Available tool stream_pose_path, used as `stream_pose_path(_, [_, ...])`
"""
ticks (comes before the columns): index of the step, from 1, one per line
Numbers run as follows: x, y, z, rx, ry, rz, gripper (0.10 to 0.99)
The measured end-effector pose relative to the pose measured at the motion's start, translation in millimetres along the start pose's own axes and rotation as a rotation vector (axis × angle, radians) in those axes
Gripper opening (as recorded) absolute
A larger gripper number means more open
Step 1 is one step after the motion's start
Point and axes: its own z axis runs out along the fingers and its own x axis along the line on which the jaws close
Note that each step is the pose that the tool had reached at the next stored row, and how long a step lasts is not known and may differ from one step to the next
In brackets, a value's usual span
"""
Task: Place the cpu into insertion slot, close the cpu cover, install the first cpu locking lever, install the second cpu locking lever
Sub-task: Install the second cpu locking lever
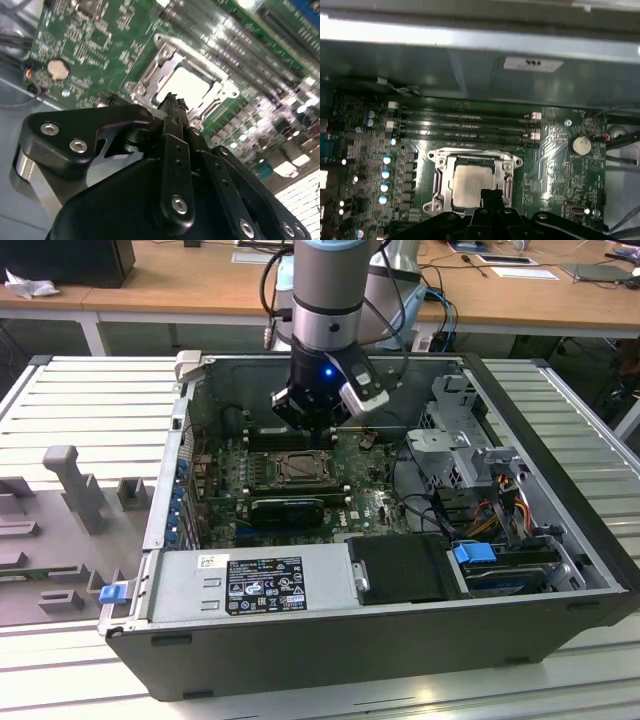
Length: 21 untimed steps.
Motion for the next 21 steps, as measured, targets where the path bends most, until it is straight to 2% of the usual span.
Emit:
stream_pose_path(6, [1.1, -15.7, 2.6, -0.001, 0.0117, 0.001, 0.106])
stream_pose_path(9, [1.9, -27.2, 4.6, -0.002, 0.0159, 0.001, 0.106])
stream_pose_path(10, [2.3, -33.2, 5.6, -0.005, 0.0176, 0.001, 0.106])
stream_pose_path(14, [2.7, -38.2, 7.9, -0.014, 0.0316, -0.006, 0.106])
stream_pose_path(17, [4.5, -43.4, 8.1, -0.015, 0.0336, -0.007, 0.106])
stream_pose_path(20, [15.5, -45.1, 8.1, -0.024, 0.0331, -0.009, 0.106])
stream_pose_path(21, [22.7, -45.5, 8.2, -0.028, 0.033, -0.011, 0.106])
